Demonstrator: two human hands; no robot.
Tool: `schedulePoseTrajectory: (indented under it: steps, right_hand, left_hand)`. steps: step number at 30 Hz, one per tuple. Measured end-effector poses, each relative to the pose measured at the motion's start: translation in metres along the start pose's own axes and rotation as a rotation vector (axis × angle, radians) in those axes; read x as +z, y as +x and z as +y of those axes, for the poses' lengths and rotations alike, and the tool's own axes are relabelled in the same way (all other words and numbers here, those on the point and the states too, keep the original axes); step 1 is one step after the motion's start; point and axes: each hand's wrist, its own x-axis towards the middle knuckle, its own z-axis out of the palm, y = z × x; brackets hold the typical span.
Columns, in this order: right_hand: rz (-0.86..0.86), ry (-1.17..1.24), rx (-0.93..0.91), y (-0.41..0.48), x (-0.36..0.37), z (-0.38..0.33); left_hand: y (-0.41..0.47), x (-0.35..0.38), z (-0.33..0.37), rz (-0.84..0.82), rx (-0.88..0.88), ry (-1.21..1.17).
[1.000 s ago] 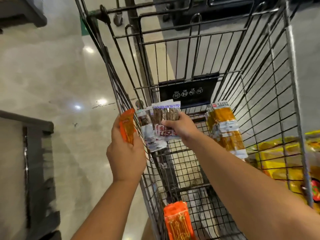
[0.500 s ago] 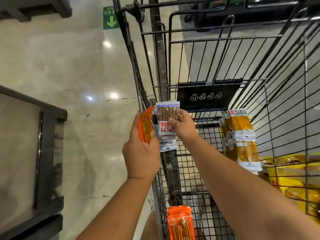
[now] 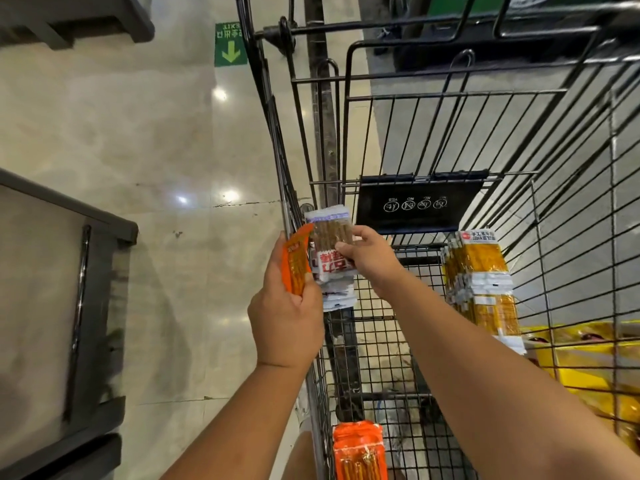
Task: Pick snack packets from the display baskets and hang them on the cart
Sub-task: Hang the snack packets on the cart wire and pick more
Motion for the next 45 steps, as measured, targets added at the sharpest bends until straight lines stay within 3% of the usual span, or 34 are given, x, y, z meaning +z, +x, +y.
schedulePoseTrajectory:
  steps: [7,12,16,19,23,26,30,38,42,45]
  right_hand:
    - [0.164,-0.799,-0.166,-0.002,0.017,0.004]
    - [-0.039,-0.391,-0.126,-0.006,0.033,0.015]
    - [-0.139,-0.264,-0.169,-0.009,0.021,0.007]
    - [-0.209,-0.349,-0.207,-0.013,0.005,0.007]
    - [0.044,-0.24,-0.125,-0.029,-0.028,0.021]
    - [0.162,-0.35,-0.019,-0.069,-0.056,0.05]
    - [0.169,-0.467,0.085,-0.144,-0.083,0.097]
    - [0.233,-0.298,0.135,-0.235,-0.114,0.12]
    - [0.175,-0.222,0.093,-0.248,-0.116,0.108]
    - [0.077,-0.141,0.053,-0.252,-0.118,0.092]
  left_hand:
    - [0.0,0.001,0.001,0.013,-0.007,0.002]
    - [0.0,0.002,-0.001,0.006,0.016,0.009]
    - [0.001,0.002,-0.004,0.013,0.022,0.019]
    - [0.0,0.002,-0.002,0.022,0.015,0.032]
    - [0.0,0.002,0.0,0.02,-0.001,0.018]
    - [-0.001,0.002,0.005,0.027,-0.015,0.021]
    - [-0.001,-0.001,0.007,0.01,-0.04,-0.008]
    - [-0.023,-0.016,0.022,0.096,-0.044,0.153]
    - [-0.08,-0.019,0.034,0.197,-0.098,0.096]
    - [-0.127,-0.016,0.049,0.131,-0.131,-0.107]
